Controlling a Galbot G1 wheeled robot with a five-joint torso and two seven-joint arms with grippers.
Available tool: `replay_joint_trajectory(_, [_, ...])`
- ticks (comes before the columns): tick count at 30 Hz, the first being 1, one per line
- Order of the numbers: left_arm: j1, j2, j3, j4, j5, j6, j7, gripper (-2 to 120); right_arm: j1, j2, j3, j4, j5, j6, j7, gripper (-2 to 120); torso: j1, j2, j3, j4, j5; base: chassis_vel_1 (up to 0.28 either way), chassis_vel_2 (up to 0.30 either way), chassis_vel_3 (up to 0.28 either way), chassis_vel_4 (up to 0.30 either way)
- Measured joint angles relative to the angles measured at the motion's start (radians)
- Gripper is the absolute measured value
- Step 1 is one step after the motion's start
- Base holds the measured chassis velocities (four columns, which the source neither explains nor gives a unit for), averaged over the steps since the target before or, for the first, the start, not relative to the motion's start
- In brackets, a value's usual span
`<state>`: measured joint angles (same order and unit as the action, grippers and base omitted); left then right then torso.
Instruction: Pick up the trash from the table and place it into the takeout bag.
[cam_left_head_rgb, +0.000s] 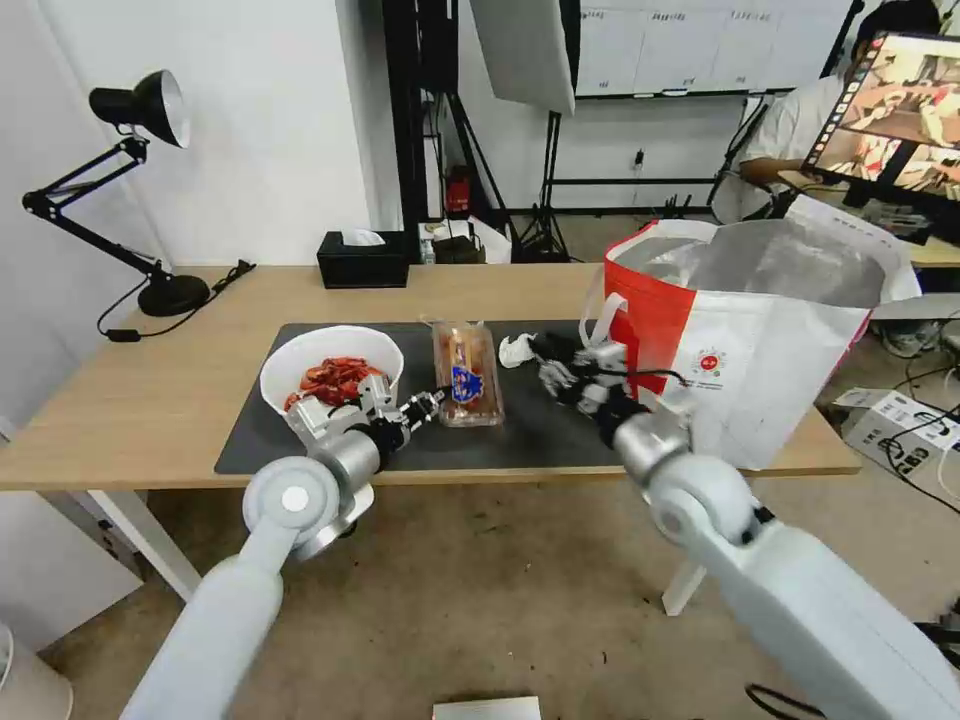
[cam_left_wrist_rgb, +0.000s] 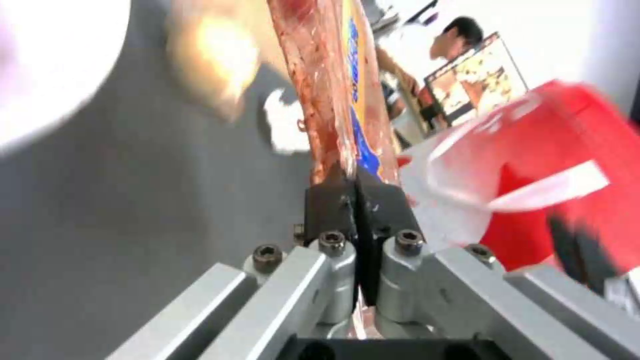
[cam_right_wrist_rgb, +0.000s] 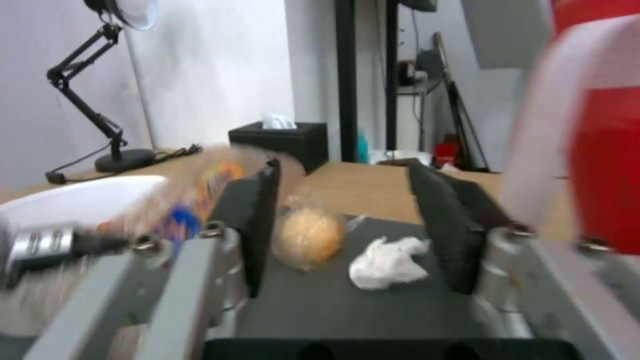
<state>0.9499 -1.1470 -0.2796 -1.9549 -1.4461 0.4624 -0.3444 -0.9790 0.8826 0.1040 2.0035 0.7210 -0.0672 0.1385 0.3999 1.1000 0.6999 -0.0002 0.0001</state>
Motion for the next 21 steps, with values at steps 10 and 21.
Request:
replay_joint_trajectory(10, [-0.050,0.039,-0.009,-0.039,0.053,-0.078,0.019,0,-0.181,-0.033,0.105,0.111,-0.049,0.044,0.013,89,0.000,0.000,0.000,0.0003,-0.0001,0.000,0.000,0.000,0.000])
replay_joint_trajectory(21, [-0.249,0.177,0.072,-0.051,0.098,-0.190,0.104,0,-0.602,0.046,0.219,0.157,-0.251,0.261,0.017,100,0.000,0.000,0.000,0.0003,0.0000,0.000,0.000,0.000,0.000])
